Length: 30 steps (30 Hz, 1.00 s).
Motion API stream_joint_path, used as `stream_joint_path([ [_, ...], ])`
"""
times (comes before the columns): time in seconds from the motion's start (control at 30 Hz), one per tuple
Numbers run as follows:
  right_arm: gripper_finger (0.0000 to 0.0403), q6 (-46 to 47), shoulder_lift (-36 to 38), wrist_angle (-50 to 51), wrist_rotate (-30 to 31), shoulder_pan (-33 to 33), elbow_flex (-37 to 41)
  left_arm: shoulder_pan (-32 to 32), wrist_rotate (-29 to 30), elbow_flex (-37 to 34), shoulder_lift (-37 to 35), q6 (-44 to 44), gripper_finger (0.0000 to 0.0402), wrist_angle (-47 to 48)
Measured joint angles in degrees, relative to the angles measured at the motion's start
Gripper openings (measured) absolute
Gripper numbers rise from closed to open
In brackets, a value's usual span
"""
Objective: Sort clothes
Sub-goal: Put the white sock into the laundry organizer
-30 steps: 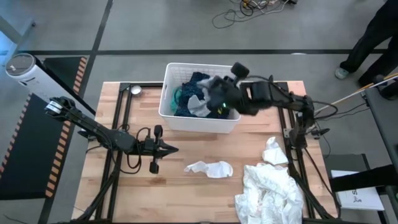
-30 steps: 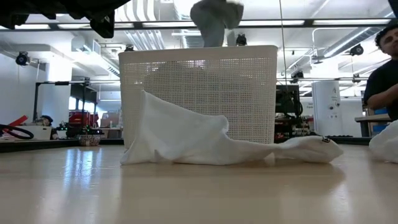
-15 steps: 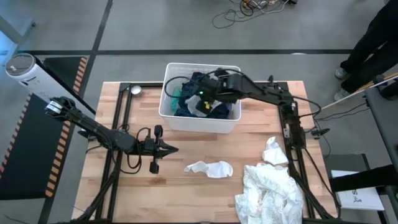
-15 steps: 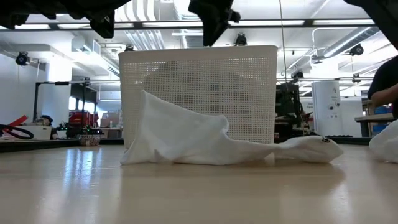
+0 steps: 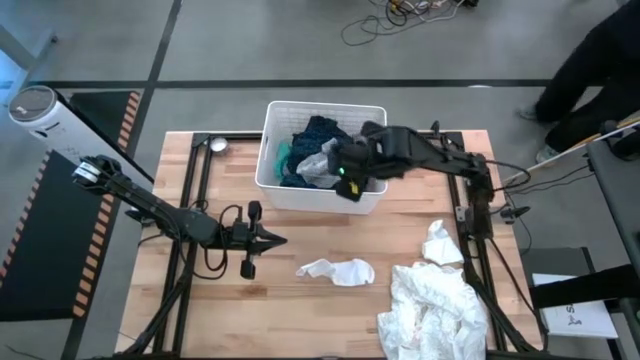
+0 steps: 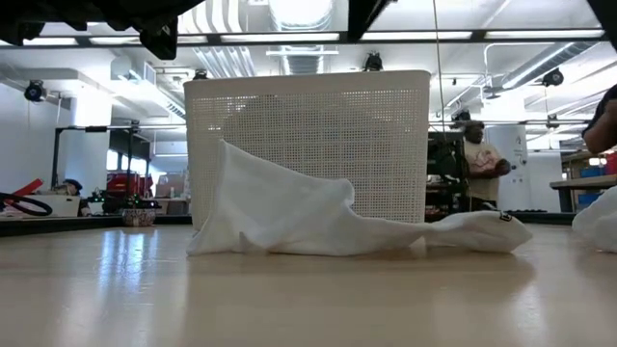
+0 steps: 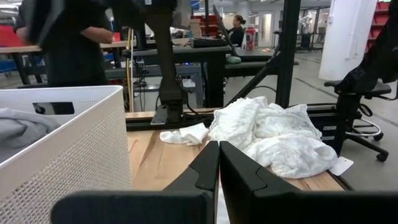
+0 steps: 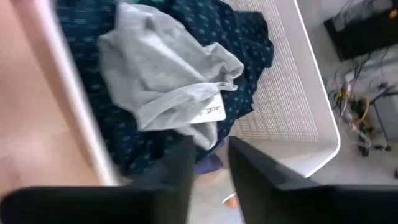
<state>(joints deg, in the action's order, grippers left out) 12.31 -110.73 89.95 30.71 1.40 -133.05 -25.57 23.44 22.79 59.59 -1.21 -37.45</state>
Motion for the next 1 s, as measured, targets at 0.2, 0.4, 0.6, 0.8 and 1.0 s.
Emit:
stream_joint_path([
  [0.2,0.0015,6.87,4.45,-0.36,4.79,-9.37,7.28,-0.27,0.0,0.0,0.02,0.02,0.0,0.0],
  [0.4,0.0004,15.62,7.94,-4.4,2.13,-18.93,21.82,-0.25,0.02,0.0,0.02,0.0,0.0,0.07],
  [0.6,0.0001,21.73,10.18,-18.06,-1.77,-27.68,35.52,-0.27,0.07,0.0,0.02,-0.88,0.0,-0.12],
  [0.8,0.0002,24.58,10.61,-30.77,-3.06,-33.36,43.14,-0.27,0.13,0.0,0.02,-1.05,0.0,-0.25],
  [1.0,0.0012,26.01,10.41,-45.36,-3.1,-34.15,48.78,-0.27,0.2,0.0,0.02,-1.19,0.0,-0.5],
])
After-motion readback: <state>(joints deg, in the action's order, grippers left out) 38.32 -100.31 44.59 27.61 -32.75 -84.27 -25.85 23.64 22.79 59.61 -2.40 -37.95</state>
